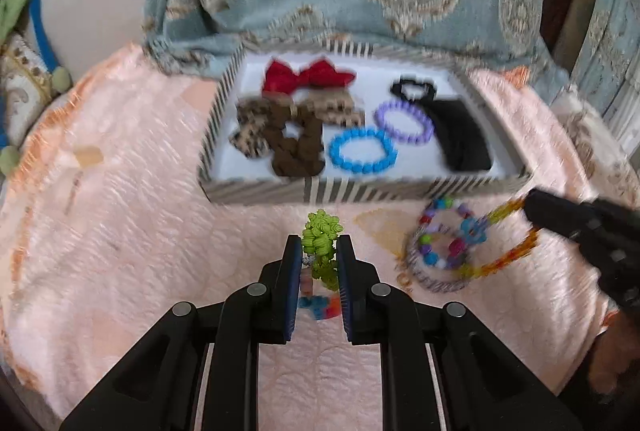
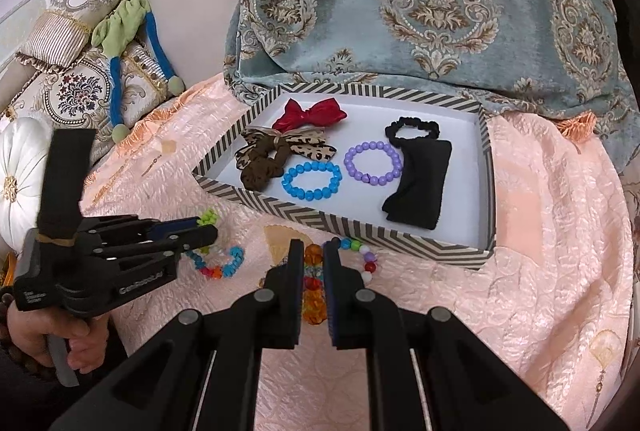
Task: Organize jewelry
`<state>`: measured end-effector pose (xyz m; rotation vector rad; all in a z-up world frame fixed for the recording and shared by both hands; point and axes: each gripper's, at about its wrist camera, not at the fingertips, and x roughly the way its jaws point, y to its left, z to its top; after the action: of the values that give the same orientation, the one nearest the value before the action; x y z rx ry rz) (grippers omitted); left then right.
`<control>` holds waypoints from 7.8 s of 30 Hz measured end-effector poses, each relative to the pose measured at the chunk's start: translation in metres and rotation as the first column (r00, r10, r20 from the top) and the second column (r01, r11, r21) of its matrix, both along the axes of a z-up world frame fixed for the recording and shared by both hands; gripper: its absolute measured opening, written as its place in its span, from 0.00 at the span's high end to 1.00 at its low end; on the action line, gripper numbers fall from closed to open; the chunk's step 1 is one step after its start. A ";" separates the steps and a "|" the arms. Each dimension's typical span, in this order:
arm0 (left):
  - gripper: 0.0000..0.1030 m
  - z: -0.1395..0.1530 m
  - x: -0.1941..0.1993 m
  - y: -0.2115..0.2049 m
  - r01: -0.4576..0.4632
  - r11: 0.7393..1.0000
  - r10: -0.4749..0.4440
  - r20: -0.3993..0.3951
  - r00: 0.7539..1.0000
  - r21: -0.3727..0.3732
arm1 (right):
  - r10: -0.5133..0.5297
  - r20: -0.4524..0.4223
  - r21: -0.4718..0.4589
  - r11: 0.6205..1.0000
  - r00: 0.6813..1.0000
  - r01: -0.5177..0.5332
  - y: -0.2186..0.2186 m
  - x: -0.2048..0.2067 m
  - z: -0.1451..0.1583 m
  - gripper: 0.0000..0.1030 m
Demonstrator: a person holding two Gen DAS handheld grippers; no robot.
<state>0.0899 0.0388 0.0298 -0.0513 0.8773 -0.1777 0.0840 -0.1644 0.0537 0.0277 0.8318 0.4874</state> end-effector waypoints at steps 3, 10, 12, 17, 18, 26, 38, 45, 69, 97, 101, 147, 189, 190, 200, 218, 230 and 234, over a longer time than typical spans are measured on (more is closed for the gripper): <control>1.00 0.030 -0.007 0.001 0.000 1.000 0.001 0.049 0.999 -0.012 | 0.005 0.017 0.022 1.000 1.000 -0.006 -0.001 -0.002 0.007 0.91; 1.00 0.050 0.023 -0.008 0.002 1.000 0.001 0.083 0.997 -0.030 | -0.002 0.066 0.043 0.999 0.998 -0.001 -0.005 -0.004 0.031 0.91; 1.00 0.052 0.038 -0.012 0.003 0.999 0.001 0.086 0.996 -0.046 | -0.016 0.082 0.056 0.998 0.996 0.011 -0.009 0.003 0.044 0.91; 1.00 0.049 0.079 -0.025 0.012 0.999 -0.008 0.076 0.997 -0.053 | -0.065 0.110 0.061 0.996 0.992 0.059 -0.019 0.040 0.067 0.91; 1.00 0.047 0.087 -0.026 0.015 0.998 -0.011 0.072 0.997 -0.057 | -0.072 0.103 0.062 0.996 0.992 0.066 -0.021 0.049 0.068 0.91; 1.00 0.039 0.159 -0.055 0.083 0.981 -0.074 0.058 0.996 -0.174 | -0.177 0.050 0.014 0.984 0.983 0.177 -0.028 0.147 0.042 0.91; 1.00 -0.027 0.227 -0.033 -0.036 0.982 0.018 -0.094 0.995 -0.187 | -0.249 -0.034 -0.024 0.968 0.968 0.249 -0.022 0.237 -0.013 0.91; 0.98 -0.024 0.216 -0.044 -0.020 0.995 0.013 -0.080 0.997 -0.093 | -0.225 -0.152 0.002 0.974 0.962 0.228 -0.013 0.257 -0.053 0.91; 0.93 0.017 0.090 -0.010 0.025 0.994 -0.023 0.020 1.000 -0.105 | -0.134 -0.031 0.068 0.988 0.990 0.136 -0.025 0.111 0.009 0.80; 0.92 -0.057 0.024 -0.078 0.253 0.967 -0.250 -0.158 0.955 0.001 | -0.076 -0.209 -0.156 0.987 0.975 0.043 0.004 0.067 -0.080 0.64; 1.00 -0.058 0.023 -0.075 0.248 0.968 -0.240 -0.155 0.958 0.030 | -0.042 -0.205 -0.173 0.985 0.978 0.006 0.004 0.065 -0.082 0.64; 1.00 -0.027 0.031 -0.021 0.047 0.997 -0.050 -0.039 0.998 -0.065 | -0.113 -0.059 -0.048 0.993 0.992 0.110 -0.016 0.013 -0.027 0.91; 1.00 -0.029 0.031 -0.026 0.028 1.000 -0.027 -0.045 0.999 0.012 | -0.190 -0.015 -0.095 0.978 0.982 0.188 -0.025 0.016 -0.020 0.91; 1.00 -0.029 0.031 -0.026 0.028 1.000 -0.027 -0.045 0.999 0.013 | -0.189 -0.015 -0.094 0.978 0.982 0.187 -0.025 0.016 -0.020 0.91; 1.00 -0.028 0.030 -0.027 0.023 1.000 -0.022 -0.041 0.999 0.018 | -0.187 -0.012 -0.101 0.978 0.982 0.185 -0.024 0.016 -0.020 0.91; 1.00 -0.027 0.028 -0.029 0.010 0.998 -0.009 -0.022 1.000 0.055 | -0.185 -0.019 -0.089 0.979 0.983 0.183 -0.023 0.018 -0.022 0.91; 1.00 -0.027 0.029 -0.029 0.009 0.998 -0.007 -0.023 1.000 0.059 | -0.187 -0.015 -0.090 0.979 0.982 0.185 -0.023 0.018 -0.022 0.91; 1.00 -0.027 0.029 -0.028 0.008 0.998 -0.006 -0.023 1.000 0.060 | -0.188 -0.011 -0.093 0.978 0.982 0.186 -0.024 0.017 -0.022 0.91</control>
<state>0.1187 0.0111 0.0027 0.0055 0.9055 -0.1574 0.1013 -0.1879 0.0320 0.0263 0.8612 0.2717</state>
